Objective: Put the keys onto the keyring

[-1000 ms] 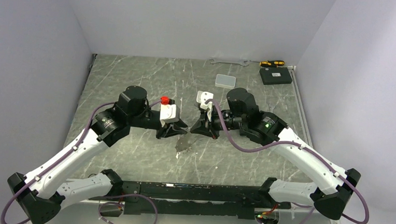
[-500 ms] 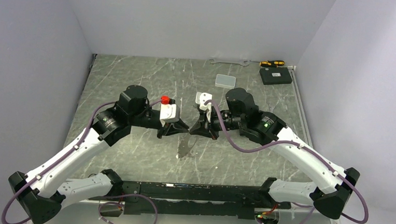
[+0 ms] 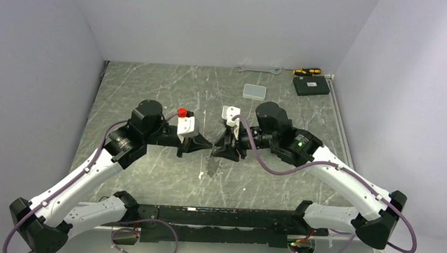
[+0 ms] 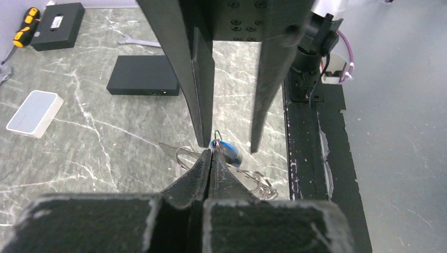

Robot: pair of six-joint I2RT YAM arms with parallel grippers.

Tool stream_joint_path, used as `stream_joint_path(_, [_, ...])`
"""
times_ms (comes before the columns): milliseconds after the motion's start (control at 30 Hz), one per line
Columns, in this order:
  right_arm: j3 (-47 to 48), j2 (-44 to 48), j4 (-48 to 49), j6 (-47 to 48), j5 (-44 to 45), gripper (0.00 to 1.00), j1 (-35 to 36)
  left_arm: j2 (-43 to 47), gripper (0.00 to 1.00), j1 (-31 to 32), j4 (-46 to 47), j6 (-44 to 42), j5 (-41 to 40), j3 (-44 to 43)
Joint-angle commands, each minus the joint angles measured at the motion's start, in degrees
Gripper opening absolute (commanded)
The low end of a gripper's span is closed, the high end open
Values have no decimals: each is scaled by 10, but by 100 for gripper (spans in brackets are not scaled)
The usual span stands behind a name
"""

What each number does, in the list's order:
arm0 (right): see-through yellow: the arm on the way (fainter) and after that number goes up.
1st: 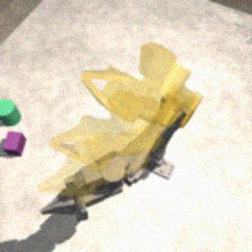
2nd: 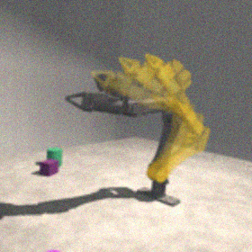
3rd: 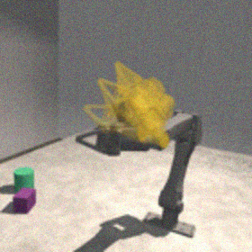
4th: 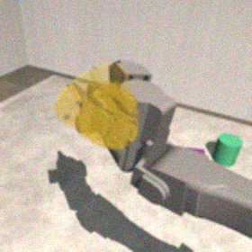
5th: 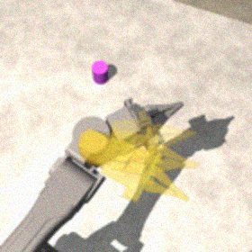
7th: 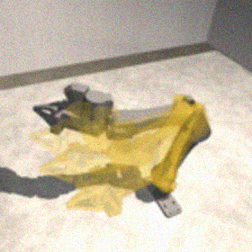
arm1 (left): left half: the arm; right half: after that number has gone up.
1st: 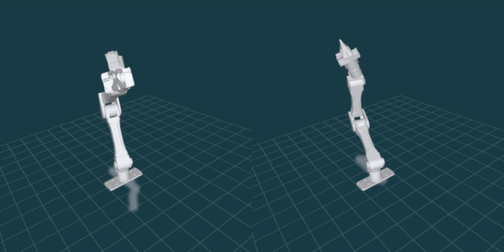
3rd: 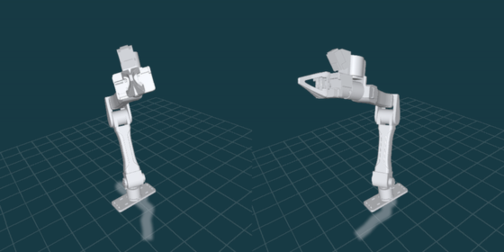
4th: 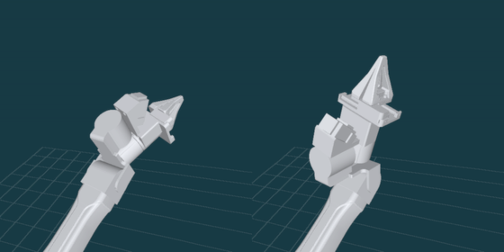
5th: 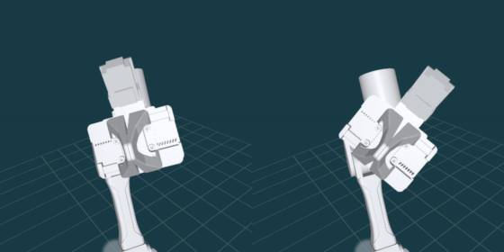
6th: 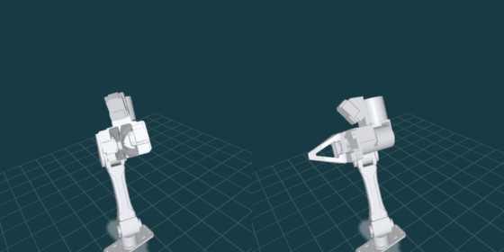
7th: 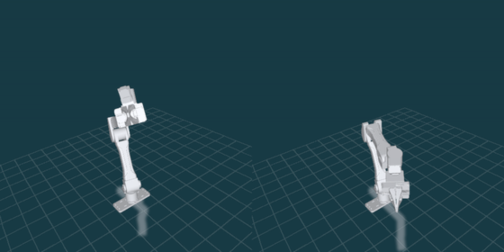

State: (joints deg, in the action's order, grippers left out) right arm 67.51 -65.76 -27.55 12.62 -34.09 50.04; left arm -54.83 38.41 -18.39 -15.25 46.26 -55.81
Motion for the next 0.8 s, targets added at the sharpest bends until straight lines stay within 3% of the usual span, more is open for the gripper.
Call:
stream_joint_path(0, [-24, 48, 84, -14, -8, 44, 3, 40, 0, -24, 105, 47, 20, 27])
stream_joint_path(300, [-108, 109, 227, -62, 36, 47, 1, 67, 0, -84, 179, 114, 81, 66])
stream_joint_path(600, [-105, 67, 289, -82, 28, 46, -1, 77, 0, -98, 213, 133, 104, 76])
stream_joint_path(767, [-96, 49, 297, -84, 20, 40, -1, 77, 0, -102, 215, 135, 112, 76])
